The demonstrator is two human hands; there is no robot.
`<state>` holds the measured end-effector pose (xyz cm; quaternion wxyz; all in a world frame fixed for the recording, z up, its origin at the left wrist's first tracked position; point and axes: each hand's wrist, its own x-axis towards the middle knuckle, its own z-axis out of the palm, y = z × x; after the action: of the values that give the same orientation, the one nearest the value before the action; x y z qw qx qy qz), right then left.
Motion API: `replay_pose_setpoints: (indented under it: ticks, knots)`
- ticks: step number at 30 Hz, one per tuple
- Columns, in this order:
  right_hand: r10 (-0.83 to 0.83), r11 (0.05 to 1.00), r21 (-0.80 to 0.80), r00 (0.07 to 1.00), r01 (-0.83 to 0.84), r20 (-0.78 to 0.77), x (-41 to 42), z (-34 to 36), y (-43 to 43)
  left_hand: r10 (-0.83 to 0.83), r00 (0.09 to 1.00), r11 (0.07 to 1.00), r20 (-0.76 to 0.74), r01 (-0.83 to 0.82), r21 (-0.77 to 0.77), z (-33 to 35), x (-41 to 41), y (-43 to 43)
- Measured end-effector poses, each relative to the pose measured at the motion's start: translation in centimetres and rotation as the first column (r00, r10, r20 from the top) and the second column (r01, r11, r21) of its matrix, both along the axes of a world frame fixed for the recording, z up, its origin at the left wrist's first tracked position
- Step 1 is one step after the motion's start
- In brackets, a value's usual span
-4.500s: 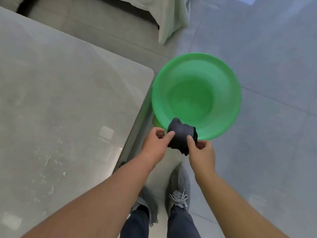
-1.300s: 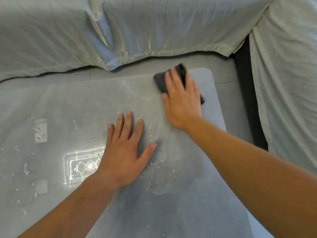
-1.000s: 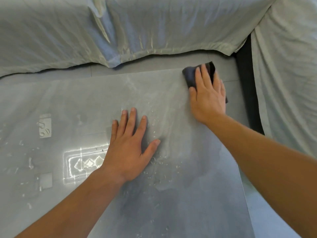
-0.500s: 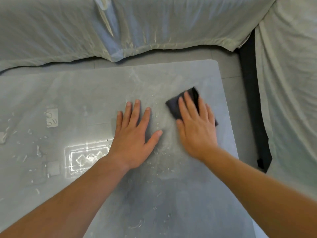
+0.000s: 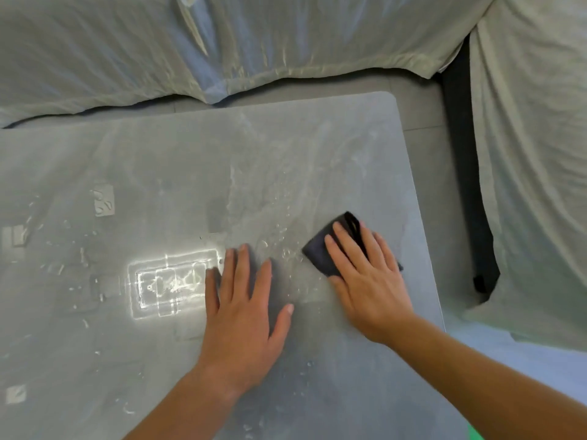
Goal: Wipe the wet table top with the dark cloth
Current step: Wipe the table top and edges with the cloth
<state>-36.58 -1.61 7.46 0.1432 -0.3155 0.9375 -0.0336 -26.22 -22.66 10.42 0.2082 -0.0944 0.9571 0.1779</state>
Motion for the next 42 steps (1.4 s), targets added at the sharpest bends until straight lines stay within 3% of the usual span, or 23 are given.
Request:
replay_pose_setpoints:
  ticks: [2, 4, 6, 8, 11, 13, 15, 18, 20, 24, 26, 28, 32, 34, 36, 39, 41, 42]
  knots:
    - [-0.123, 0.992, -0.020, 0.992, 0.123, -0.009, -3.3, -0.1, 0.5, -0.021, 1.000, 1.000, 0.020, 0.021, -0.013, -0.3, 1.5, 0.2]
    - [-0.386, 0.922, -0.032, 0.922, 0.386, -0.014, -6.5, -0.2, 0.2, -0.038, 0.999, 0.999, 0.018, 0.038, -0.009, -0.8, 2.2, 0.1]
    - [-0.483, 0.875, -0.052, 0.875, 0.482, -0.026, -6.0, -0.5, -0.7, -0.044, 0.999, 0.999, 0.008, 0.044, -0.004, -1.3, 2.3, 0.0]
    - [-0.392, 0.920, -0.048, 0.918, 0.389, -0.060, -1.7, -0.6, -0.8, -0.059, 0.998, 0.998, 0.015, 0.060, -0.017, -1.5, 2.3, 0.0]
    - [-0.120, 0.993, -0.014, 0.992, 0.120, -0.040, 5.2, -0.3, 1.0, -0.072, 0.997, 0.996, 0.031, 0.074, -0.053, -1.5, 2.3, 0.1]
    - [0.012, 1.000, -0.017, 1.000, -0.012, -0.015, 4.5, -0.3, 2.5, -0.077, 0.996, 0.994, 0.042, 0.080, -0.077, -1.4, 2.3, 0.3]
    - [-0.059, 0.998, -0.034, 0.998, 0.058, -0.031, 1.0, -0.3, 2.6, -0.092, 0.994, 0.990, 0.053, 0.097, -0.101, -1.4, 2.2, 0.4]
    - [-0.406, 0.913, -0.051, 0.914, 0.404, -0.027, -3.7, -0.7, 1.6, -0.099, 0.993, 0.987, 0.058, 0.106, -0.120, -1.7, 2.3, 0.6]
    - [-0.459, 0.888, -0.058, 0.887, 0.456, -0.059, -2.0, -1.1, 0.8, -0.097, 0.993, 0.987, 0.062, 0.105, -0.123, -1.8, 2.3, 0.7]
    - [-0.161, 0.986, -0.044, 0.985, 0.158, -0.064, 7.7, -0.7, 2.0, -0.093, 0.992, 0.984, 0.088, 0.105, -0.141, -1.6, 2.2, 0.9]
    - [-0.042, 0.999, -0.025, 0.998, 0.041, -0.036, 8.3, -0.6, 3.3, -0.078, 0.993, 0.983, 0.089, 0.091, -0.158, -1.4, 2.0, 1.1]
    - [-0.052, 0.998, -0.034, 0.998, 0.051, -0.038, 5.4, -0.6, 3.7, -0.056, 0.995, 0.984, 0.087, 0.070, -0.166, -1.2, 1.7, 1.4]
    - [-0.375, 0.926, -0.048, 0.927, 0.374, -0.025, -0.4, -0.7, 2.8, -0.021, 0.998, 0.988, 0.054, 0.029, -0.150, -1.1, 2.3, 1.9]
    - [-0.418, 0.908, -0.047, 0.907, 0.416, -0.051, 1.2, -0.8, 2.1, -0.031, 0.999, 0.991, 0.043, 0.037, -0.130, -0.7, 3.6, 2.4]
    - [-0.353, 0.935, -0.052, 0.933, 0.350, -0.066, 5.6, -0.5, 2.2, -0.055, 0.997, 0.991, 0.049, 0.061, -0.120, -0.2, 5.2, 3.1]
    - [-0.117, 0.993, -0.035, 0.993, 0.117, -0.020, 12.2, -0.2, 3.8, -0.083, 0.992, 0.989, 0.100, 0.094, -0.113, 0.5, 7.6, 3.9]
    - [-0.004, 0.999, -0.049, 1.000, 0.004, -0.006, 11.3, -0.1, 5.1, -0.099, 0.985, 0.986, 0.139, 0.117, -0.122, 0.9, 9.0, 4.2]
    - [-0.032, 0.998, -0.060, 0.999, 0.031, -0.008, 9.9, -0.1, 5.4, -0.107, 0.982, 0.985, 0.155, 0.126, -0.120, 0.9, 9.6, 4.3]
